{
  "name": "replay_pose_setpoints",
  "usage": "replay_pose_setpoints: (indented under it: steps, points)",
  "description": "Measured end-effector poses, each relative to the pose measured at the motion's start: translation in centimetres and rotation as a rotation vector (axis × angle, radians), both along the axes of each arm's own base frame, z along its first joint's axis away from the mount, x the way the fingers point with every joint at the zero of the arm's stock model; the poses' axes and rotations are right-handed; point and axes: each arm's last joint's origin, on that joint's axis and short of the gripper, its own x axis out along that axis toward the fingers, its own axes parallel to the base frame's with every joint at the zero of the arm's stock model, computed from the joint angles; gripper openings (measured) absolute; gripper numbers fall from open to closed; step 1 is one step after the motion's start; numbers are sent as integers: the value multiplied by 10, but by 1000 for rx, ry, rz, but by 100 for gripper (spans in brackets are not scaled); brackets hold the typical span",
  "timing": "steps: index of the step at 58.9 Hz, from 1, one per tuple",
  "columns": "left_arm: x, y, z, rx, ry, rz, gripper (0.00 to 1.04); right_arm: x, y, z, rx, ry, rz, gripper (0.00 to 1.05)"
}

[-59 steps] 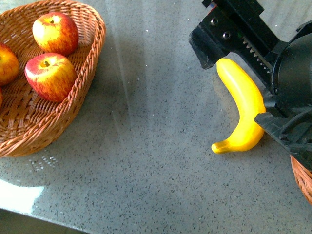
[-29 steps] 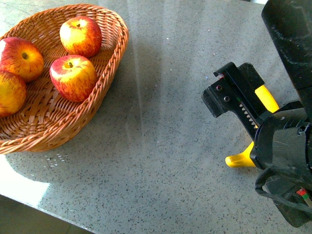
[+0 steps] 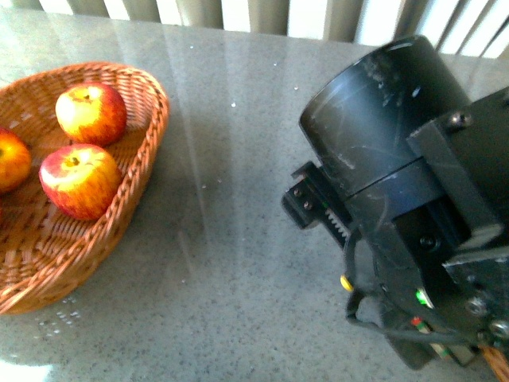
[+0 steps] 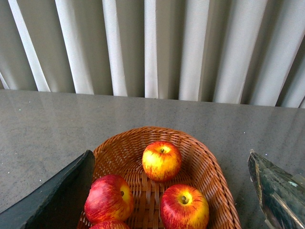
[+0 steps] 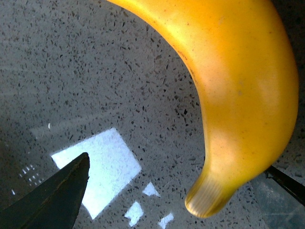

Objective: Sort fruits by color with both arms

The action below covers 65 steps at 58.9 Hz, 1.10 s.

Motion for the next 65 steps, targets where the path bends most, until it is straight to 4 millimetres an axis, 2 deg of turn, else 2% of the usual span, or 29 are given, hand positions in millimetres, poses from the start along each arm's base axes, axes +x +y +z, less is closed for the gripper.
replay_pose_setpoints:
  steps: [27,58,61,65]
  points:
    - [0,0,0,0,0,0,96,6,2,-5,-54,-30,-60,94]
    - [0,0,0,0,0,0,96,8,3,-11,-67,-30,-69,19]
    - [0,0,0,0,0,0,96,8,3,-10,-64,-33,-66,15]
    - [0,0,0,0,0,0,96,8,3,-10,-63,-35,-67,14]
